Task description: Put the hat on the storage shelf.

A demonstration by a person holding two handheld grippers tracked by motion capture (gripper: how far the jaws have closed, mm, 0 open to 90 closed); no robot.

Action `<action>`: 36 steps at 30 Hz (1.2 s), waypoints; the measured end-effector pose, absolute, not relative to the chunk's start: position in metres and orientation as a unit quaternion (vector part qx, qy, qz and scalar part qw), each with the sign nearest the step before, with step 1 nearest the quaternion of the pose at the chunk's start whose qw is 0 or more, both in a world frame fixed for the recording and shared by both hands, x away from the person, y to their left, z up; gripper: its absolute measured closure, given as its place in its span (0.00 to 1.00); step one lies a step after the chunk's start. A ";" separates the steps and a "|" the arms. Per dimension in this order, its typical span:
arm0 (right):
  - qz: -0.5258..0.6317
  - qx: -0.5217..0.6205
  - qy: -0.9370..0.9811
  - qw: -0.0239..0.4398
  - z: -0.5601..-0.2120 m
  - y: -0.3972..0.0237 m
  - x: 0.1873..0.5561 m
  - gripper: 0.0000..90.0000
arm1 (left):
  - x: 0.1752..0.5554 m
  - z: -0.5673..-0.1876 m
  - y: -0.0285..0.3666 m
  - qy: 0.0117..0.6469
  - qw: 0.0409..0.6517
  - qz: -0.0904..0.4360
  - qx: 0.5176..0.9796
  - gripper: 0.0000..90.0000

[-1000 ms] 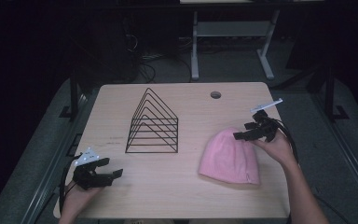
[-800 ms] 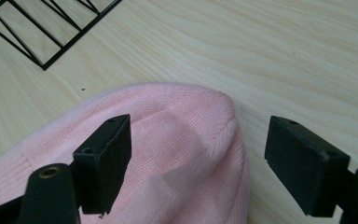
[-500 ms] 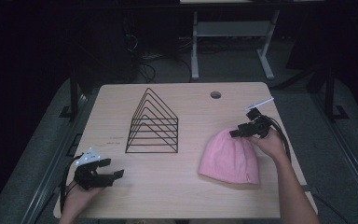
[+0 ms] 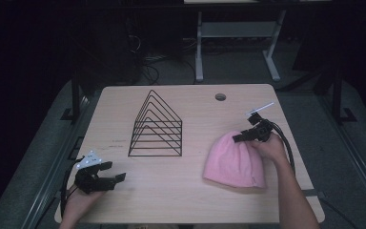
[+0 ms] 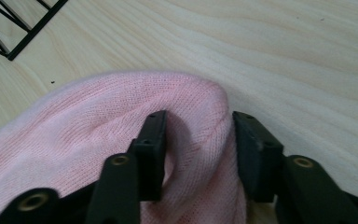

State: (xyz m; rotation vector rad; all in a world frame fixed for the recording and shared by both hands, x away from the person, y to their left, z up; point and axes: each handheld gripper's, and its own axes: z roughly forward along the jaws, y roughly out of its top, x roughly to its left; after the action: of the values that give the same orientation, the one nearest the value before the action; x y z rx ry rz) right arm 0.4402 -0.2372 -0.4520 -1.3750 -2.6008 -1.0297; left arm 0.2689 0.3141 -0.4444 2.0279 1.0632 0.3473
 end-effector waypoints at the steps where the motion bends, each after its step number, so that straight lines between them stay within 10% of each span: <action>1: -0.331 -0.442 -0.834 0.013 -0.454 -0.236 0.439 0.68 | 0.269 -0.444 0.314 0.421 0.400 0.138 0.802 0.25; 36: -0.404 -0.395 -0.825 -0.017 -0.404 -0.247 0.404 0.86 | 0.269 -0.445 0.313 0.423 0.400 0.135 0.802 0.25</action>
State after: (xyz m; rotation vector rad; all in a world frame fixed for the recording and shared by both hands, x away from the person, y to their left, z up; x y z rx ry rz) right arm 0.4041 -0.2473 -0.4037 -1.2544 -2.6193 -1.2833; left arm 0.2691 0.3126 -0.4454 2.0286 1.0696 0.3412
